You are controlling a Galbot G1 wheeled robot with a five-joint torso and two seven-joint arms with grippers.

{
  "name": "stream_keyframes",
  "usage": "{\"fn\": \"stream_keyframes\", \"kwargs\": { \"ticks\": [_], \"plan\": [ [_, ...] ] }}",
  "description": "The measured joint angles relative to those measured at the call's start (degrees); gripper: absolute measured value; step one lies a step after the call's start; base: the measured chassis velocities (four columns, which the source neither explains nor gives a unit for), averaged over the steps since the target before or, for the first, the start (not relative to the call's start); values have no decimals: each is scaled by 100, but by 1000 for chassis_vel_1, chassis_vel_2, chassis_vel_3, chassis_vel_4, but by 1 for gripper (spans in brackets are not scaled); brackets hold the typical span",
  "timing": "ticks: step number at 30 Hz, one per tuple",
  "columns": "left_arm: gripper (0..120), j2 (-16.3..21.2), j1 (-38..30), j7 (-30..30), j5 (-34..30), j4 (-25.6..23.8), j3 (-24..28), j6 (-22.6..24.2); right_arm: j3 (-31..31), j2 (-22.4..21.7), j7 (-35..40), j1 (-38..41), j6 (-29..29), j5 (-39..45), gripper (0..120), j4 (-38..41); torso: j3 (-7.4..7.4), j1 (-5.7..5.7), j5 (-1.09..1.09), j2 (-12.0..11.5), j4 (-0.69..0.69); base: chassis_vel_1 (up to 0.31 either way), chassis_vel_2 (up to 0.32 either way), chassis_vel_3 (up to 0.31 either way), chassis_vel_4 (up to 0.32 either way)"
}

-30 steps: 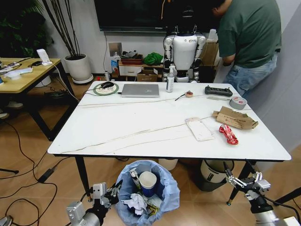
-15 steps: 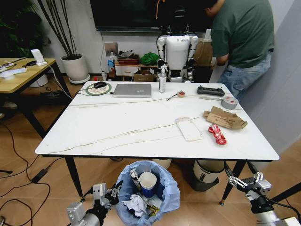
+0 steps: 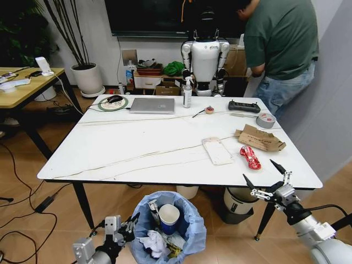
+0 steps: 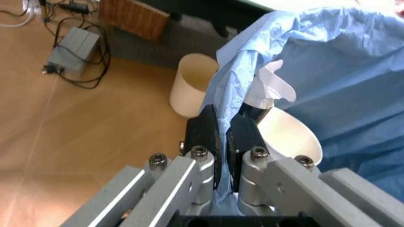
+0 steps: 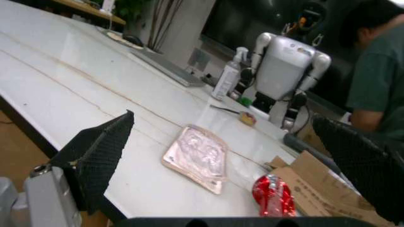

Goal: Pick up the trash bin and place the trash from the table into it.

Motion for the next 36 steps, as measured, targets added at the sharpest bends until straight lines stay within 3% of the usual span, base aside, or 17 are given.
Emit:
{"fn": "stream_keyframes", "kwargs": {
  "ticks": [4, 9, 11, 13, 17, 25, 36],
  "plan": [
    [0, -49, 107, 0, 7, -64, -125, 1, -524, -473, 206, 482, -231, -23, 100, -76, 0, 0, -3, 0, 6, 0, 0, 0, 0],
    [0, -96, 175, -4, 8, -111, -266, 18, -1191, -1061, 665, 1130, -616, 106, 100, -187, 0, 0, -2, 0, 4, 0, 0, 0, 0],
    [0, -86, 225, -8, -20, -151, -340, 32, -1543, -1328, 1073, 1467, -1010, 168, 100, -205, 0, 0, -4, 0, 4, 0, 0, 0, 0],
    [0, -84, 241, -15, -38, -168, -358, 40, -1631, -1387, 1151, 1548, -1141, 215, 100, -203, 0, 0, -5, 0, 5, 0, 0, 0, 0],
    [0, -64, 339, -87, -161, -269, -409, 85, -2196, -1626, 1181, 2365, -1939, 630, 100, -290, 0, 0, -4, 0, 3, 0, 0, 0, 0],
    [0, -65, 330, -124, -180, -267, -402, 101, -3099, -1621, 1039, 3480, -2390, 899, 100, -722, 0, 1, -4, 0, 4, 0, 0, 0, 0],
    [0, -121, 296, -168, -189, -255, -416, 115, -3562, -1192, 937, 3797, -2371, 363, 100, -1303, 0, 0, -3, 0, 3, 0, 0, 0, 0]
  ]
}}
